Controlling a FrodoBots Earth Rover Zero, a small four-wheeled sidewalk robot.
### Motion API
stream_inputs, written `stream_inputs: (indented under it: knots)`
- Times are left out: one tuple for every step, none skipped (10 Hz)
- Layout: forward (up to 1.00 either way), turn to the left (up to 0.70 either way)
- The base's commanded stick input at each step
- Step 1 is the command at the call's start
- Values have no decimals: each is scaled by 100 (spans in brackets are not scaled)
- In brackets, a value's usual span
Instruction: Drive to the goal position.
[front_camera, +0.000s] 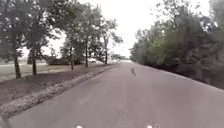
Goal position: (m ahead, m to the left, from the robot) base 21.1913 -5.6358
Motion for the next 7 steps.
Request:
stream_inputs:
  knots:
    - [70, 0]
    - [70, 0]
    - [70, 0]
    - [70, 0]
    - [70, 0]
    - [70, 0]
    - [70, -1]
